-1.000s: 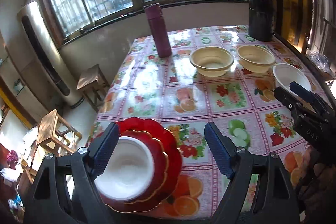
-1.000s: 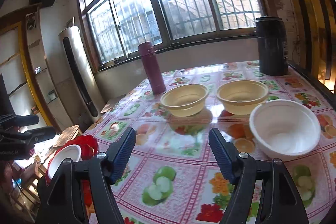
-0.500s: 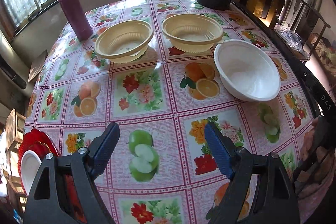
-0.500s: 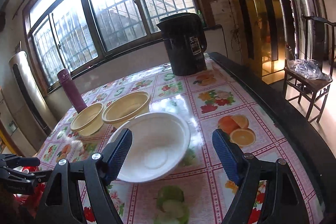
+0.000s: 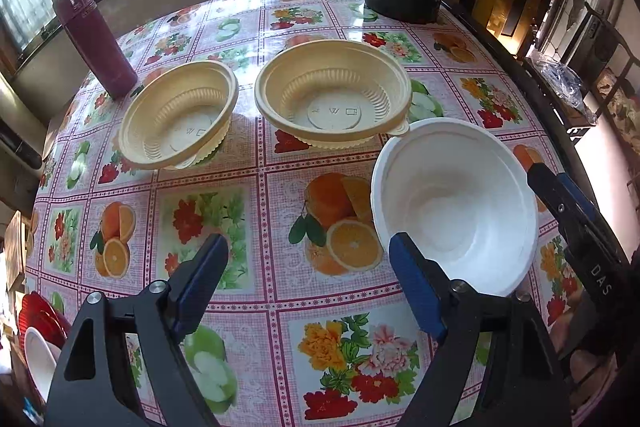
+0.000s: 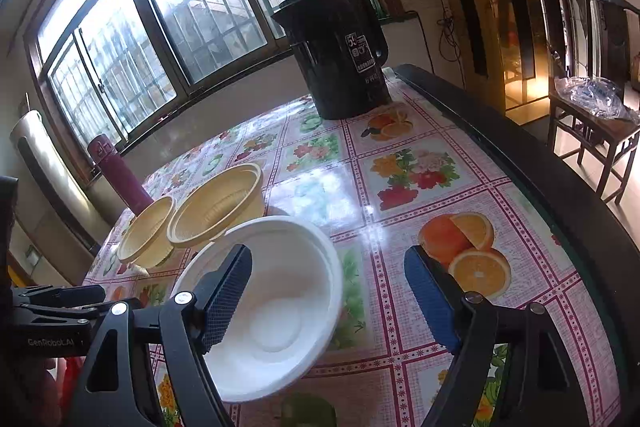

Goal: Organize plates and bowls
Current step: 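Move the open left tool to the second white bowl beside the kettle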

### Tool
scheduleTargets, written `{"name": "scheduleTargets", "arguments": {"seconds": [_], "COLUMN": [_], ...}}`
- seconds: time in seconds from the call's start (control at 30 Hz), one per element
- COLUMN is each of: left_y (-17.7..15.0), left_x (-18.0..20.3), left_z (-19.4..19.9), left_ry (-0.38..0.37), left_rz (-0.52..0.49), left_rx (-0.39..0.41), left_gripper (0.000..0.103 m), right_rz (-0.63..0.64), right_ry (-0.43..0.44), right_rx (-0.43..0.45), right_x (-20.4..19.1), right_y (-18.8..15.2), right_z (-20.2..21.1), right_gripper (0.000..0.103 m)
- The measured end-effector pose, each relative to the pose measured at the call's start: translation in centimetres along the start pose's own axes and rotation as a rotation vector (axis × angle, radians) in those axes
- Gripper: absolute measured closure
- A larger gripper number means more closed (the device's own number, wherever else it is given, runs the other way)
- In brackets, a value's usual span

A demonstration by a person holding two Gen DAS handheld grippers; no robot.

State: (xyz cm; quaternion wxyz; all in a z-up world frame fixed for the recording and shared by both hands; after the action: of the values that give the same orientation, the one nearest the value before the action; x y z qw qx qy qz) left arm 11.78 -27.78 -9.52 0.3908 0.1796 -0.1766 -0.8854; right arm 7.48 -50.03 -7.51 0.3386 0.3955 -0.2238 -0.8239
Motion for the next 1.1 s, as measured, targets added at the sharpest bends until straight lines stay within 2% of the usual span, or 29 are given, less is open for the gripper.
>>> {"name": "scheduleTargets", "arguments": {"seconds": [0.3,0.53,0.67,0.77,0.83,0.9,1.1], "left_y": [0.6,1.0,1.3,1.5,1.5,1.6,1.6], "left_x": [1.3,1.7,1.6,1.7,1.7,1.8,2.0], "left_z": [-2.7,-3.0,-3.4,-3.5,-3.7,-3.9,-4.1], "left_ry": [-0.048,-0.039,-0.059,-0.062,-0.064,-0.058,-0.078], "left_rz": [0.062,0.051,0.073,0.08,0.079,0.081,0.087], "left_rx": [-0.042,-0.043,-0.054,-0.052,-0.058,-0.063,-0.066], "left_gripper": [0.02,0.02,0.02,0.02,0.02,0.02,0.02], "right_rz": [-0.035,-0.055,-0.067,-0.07,-0.074,-0.08,-0.103], "right_ry": [-0.034,-0.03,-0.023,-0.029,-0.025,-0.021,-0.012], "right_rx": [-0.091,-0.112,-0.112,-0.116,-0.13,-0.142,-0.157], "right_x": [1.1,1.4,1.4,1.5,1.5,1.5,1.6], "right_y": [-0.8,-0.9,-0.8,-0.8,-0.9,-1.0,-1.2], "right_z": [-1.6,-2.1,-2.0,-2.2,-2.5,-2.7,-2.9], "right_gripper": [0.022,0.024,0.029,0.042,0.044,0.052,0.054]}}
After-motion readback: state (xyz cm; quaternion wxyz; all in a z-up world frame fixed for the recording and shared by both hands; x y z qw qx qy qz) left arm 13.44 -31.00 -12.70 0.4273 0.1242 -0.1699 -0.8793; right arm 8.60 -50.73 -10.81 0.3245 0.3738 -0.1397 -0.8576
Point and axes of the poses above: each gripper's, at about its wrist camera, not at the fingertips, and z roughly against the way its jaws point, x to its right, y to its top, the point moved 7 cm from there along -z, roughly the way its jaws point, and after that the axes turned 15 degrees about -z, right-handed, at the moved point
